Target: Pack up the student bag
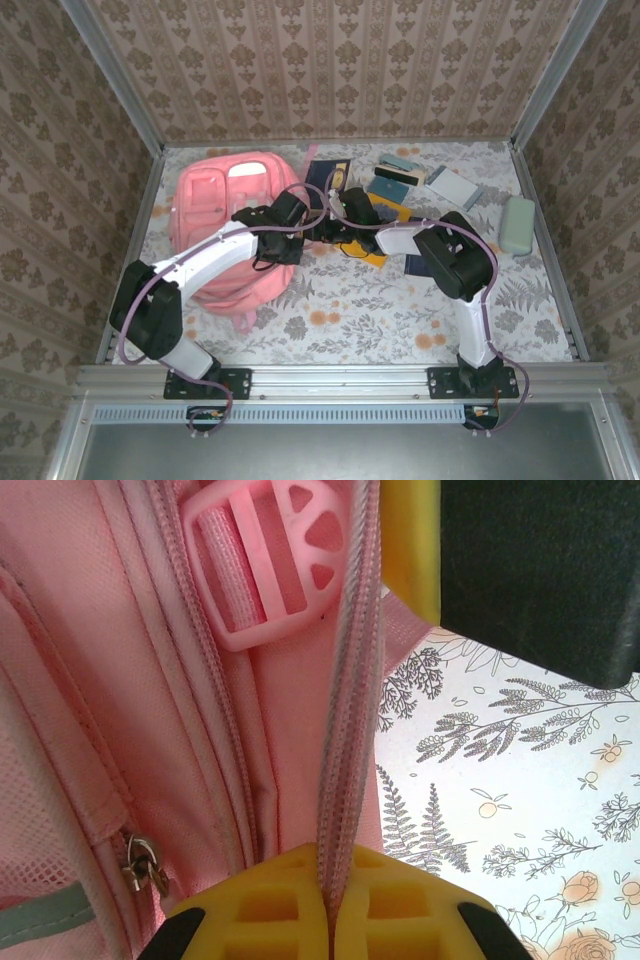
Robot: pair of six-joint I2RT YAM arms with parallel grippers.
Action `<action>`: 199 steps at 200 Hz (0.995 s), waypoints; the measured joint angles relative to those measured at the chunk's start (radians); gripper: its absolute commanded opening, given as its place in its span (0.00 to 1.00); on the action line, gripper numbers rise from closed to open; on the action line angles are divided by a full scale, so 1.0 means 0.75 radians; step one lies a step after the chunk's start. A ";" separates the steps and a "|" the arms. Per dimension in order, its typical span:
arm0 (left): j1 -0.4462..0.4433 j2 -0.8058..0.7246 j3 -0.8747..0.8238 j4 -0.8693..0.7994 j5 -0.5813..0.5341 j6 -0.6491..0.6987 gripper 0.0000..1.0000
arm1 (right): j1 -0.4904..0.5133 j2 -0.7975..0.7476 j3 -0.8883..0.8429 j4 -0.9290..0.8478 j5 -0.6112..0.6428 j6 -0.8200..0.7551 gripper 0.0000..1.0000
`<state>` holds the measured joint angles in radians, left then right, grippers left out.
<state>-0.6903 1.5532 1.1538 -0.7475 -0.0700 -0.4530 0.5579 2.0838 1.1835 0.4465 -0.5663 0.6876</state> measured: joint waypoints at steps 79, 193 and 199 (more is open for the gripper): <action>0.005 0.000 0.001 0.006 0.010 0.000 0.01 | 0.001 0.001 0.000 0.054 -0.025 0.046 0.24; 0.022 0.001 0.001 0.025 0.030 -0.006 0.01 | 0.004 -0.037 -0.029 0.051 0.004 -0.010 0.00; 0.028 0.001 0.001 0.025 0.038 -0.009 0.01 | 0.004 -0.051 -0.039 0.044 0.014 -0.020 0.00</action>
<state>-0.6693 1.5536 1.1542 -0.7288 -0.0414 -0.4599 0.5610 2.0453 1.1542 0.4793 -0.5560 0.6724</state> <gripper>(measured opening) 0.060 0.062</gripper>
